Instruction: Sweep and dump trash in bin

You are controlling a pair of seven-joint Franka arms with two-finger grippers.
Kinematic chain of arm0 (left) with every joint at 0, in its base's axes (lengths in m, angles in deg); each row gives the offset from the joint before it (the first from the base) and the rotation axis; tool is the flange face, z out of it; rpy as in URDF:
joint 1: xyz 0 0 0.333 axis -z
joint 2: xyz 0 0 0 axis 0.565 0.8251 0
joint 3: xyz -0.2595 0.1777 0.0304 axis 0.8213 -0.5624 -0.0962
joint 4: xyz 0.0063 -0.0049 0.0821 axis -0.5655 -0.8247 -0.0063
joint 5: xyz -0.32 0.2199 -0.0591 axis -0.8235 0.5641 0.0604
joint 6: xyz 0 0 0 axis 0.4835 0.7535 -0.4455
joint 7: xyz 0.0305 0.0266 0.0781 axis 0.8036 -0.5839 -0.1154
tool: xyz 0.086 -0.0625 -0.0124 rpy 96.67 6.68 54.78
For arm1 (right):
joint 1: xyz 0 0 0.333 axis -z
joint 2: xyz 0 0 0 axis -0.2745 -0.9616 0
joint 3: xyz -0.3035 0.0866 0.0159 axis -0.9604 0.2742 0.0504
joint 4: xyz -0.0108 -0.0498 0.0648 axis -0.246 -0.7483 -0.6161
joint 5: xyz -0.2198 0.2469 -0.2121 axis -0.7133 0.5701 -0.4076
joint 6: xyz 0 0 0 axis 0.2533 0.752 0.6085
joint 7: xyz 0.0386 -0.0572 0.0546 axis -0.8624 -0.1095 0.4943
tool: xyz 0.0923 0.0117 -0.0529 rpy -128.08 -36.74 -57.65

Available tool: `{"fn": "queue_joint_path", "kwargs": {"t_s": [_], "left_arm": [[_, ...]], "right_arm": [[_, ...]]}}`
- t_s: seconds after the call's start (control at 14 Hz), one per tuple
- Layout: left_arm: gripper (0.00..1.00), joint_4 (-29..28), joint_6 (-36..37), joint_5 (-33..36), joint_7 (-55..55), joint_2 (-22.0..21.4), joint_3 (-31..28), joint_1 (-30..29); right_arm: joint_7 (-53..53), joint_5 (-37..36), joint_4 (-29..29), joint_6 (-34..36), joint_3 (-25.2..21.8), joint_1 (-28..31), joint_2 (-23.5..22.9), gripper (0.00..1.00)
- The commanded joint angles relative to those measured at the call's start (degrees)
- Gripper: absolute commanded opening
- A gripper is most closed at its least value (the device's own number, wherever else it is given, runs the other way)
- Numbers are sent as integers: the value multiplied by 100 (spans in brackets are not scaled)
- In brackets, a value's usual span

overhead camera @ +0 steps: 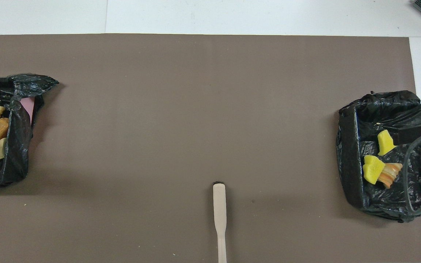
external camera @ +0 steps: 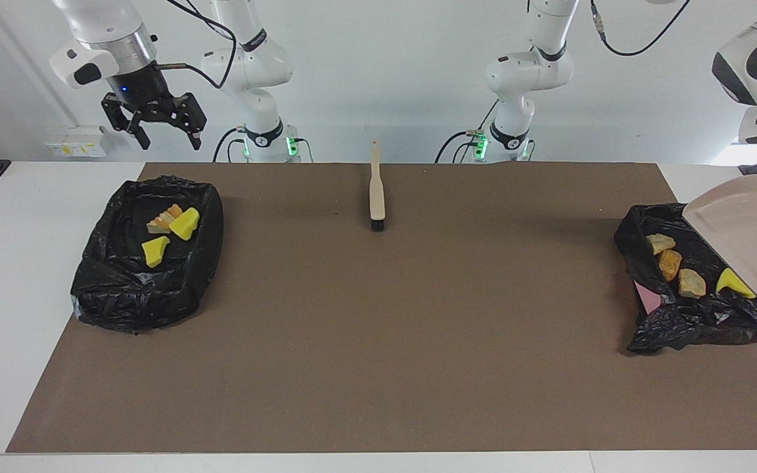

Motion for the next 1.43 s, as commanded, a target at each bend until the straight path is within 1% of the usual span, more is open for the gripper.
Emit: {"fn": "queue_joint_path", "kwargs": {"t_s": [0.0, 0.36, 0.5, 0.86, 1.0, 1.36], "left_arm": [[0, 41, 637, -411, -940, -89, 78, 202], [0, 14, 1525, -1140, -2804, -159, 96, 580], [0, 5, 1876, -1509, -3568, -186, 96, 800], [0, -21, 2615, -2370, -5414, -291, 96, 1502], [0, -21, 2783, -2783, -6371, -317, 96, 1854], [0, -12, 2810, -3899, -8482, -370, 96, 2671]], "right_arm": [[50, -98, -154, -111, 24, 55, 132, 100], [164, -98, -163, -112, 24, 55, 132, 100], [357, -98, -198, -120, 24, 46, 141, 100], [358, -98, -233, -112, 24, 55, 159, 100], [358, -98, -242, -112, 24, 64, 159, 100], [358, -98, -251, -112, 24, 64, 159, 100]]}}
